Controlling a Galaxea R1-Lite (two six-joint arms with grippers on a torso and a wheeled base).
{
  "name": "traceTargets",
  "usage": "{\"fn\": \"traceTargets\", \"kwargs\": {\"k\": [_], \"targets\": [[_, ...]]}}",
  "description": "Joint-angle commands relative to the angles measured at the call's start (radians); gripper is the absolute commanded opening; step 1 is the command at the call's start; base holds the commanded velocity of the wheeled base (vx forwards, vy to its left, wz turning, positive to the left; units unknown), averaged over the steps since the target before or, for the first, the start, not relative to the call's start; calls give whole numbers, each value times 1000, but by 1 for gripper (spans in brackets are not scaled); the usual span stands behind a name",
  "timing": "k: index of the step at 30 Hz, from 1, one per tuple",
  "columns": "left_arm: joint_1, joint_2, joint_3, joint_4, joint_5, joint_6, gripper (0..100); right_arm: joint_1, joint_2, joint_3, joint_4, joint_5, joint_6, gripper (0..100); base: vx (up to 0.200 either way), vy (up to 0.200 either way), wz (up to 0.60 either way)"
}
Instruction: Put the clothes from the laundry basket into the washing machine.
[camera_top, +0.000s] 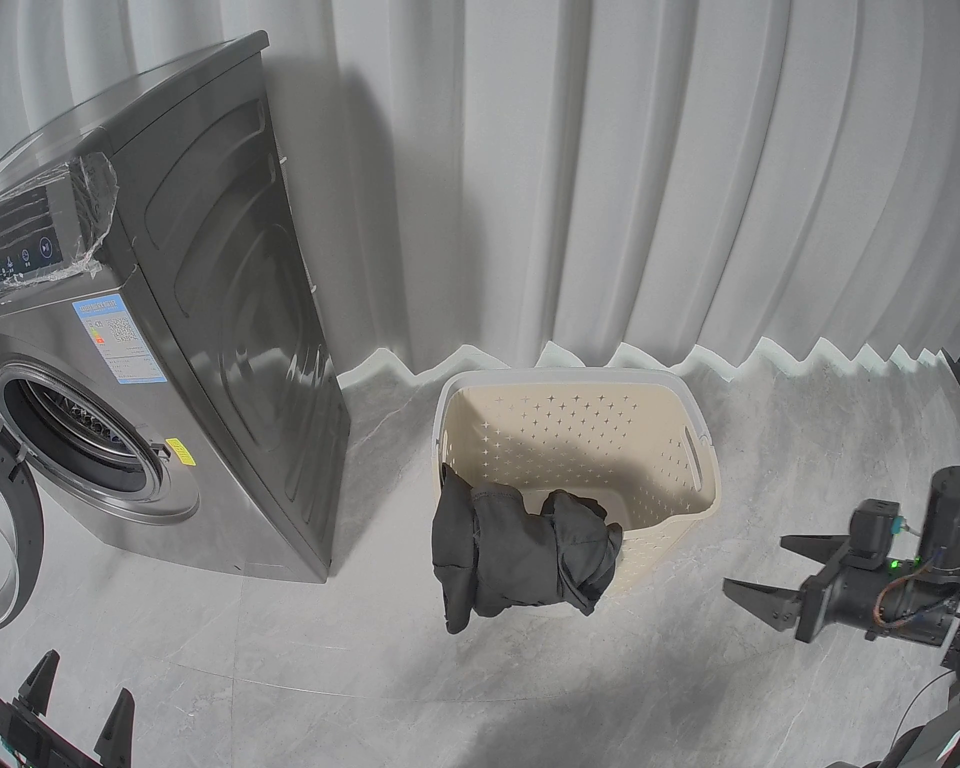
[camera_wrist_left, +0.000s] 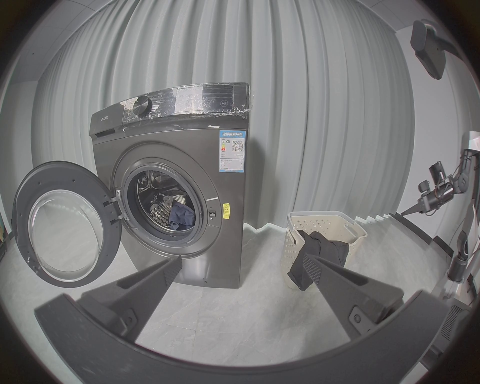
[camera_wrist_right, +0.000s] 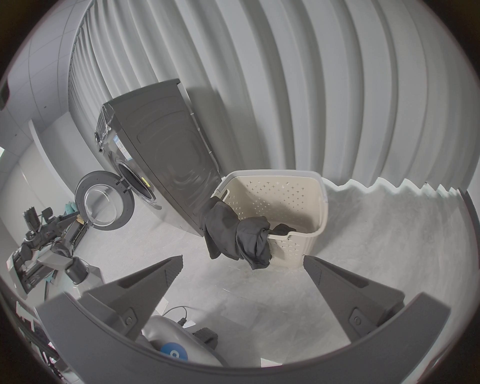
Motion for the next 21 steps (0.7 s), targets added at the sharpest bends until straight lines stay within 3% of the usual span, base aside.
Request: {"fn": "traceTargets", "kwargs": {"k": [1, 6, 17, 21], "targets": [[0, -16, 10, 0, 0, -2, 100, 86, 373, -40, -216, -61, 8, 100, 0, 0, 0], [0, -16, 10, 0, 0, -2, 100, 135, 507, -102, -323, -114, 39, 100, 0, 0, 0], [0, -16, 10, 0, 0, 0, 100, 148, 685, -280, -324, -176, 39, 100, 0, 0, 0], [0, -16, 10, 0, 0, -2, 100, 138, 754, -349, -323, -179, 39, 100, 0, 0, 0]]}}
